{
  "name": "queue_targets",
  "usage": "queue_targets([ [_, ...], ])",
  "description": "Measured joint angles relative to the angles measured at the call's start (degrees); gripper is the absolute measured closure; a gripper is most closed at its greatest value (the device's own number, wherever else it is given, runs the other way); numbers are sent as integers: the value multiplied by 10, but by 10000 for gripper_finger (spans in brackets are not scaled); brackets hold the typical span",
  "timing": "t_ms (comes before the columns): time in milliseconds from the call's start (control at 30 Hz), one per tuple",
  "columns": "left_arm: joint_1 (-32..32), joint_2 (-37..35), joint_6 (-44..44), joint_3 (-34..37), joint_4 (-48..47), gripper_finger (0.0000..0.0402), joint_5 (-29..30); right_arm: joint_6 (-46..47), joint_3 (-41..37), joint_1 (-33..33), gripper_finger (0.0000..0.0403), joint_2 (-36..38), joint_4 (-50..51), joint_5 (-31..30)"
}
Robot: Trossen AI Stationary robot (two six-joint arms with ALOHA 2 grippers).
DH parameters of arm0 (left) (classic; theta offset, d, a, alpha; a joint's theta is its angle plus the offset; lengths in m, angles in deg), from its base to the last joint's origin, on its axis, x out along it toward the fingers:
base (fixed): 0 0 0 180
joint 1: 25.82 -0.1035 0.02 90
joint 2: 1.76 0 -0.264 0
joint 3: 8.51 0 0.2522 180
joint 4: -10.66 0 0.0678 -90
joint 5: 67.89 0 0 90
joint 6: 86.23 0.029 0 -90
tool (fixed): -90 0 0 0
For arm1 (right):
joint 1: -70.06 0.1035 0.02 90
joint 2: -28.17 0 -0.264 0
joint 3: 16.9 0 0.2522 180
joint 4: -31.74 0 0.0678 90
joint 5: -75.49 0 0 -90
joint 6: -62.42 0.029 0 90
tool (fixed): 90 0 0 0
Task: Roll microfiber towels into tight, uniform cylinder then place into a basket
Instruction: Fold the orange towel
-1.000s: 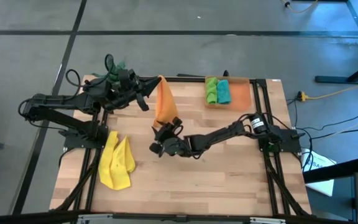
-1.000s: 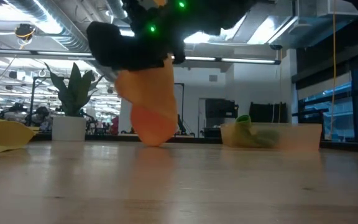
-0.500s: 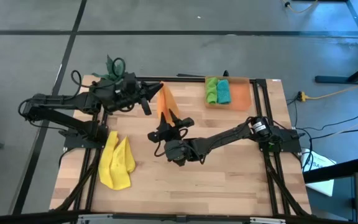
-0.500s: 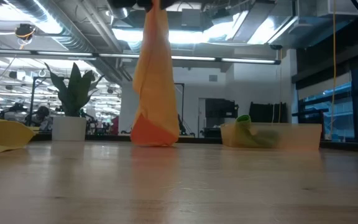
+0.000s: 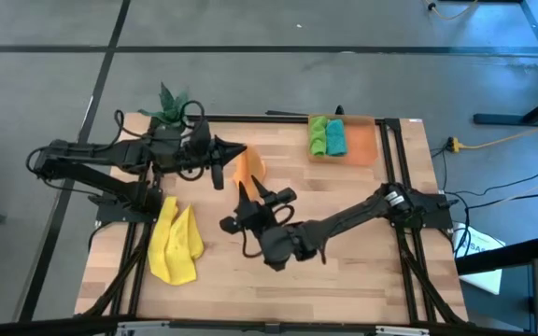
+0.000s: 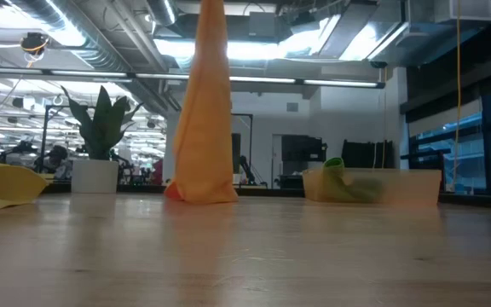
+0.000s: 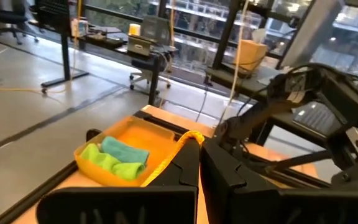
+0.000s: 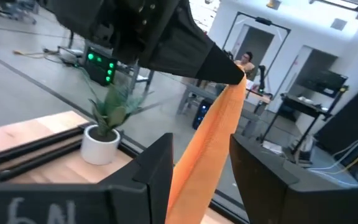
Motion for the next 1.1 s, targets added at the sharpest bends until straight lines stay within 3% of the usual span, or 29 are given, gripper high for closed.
queue_targets([
  [167,28,-3,2,0,1,402,-24,31,1,7,244,0,14,0],
  [567,98,-5,-3,0,30,402,-19,223,1,3,244,0,207,1],
  [1100,117,-11,6,0,21,402,25,220,1,5,244,0,234,1],
])
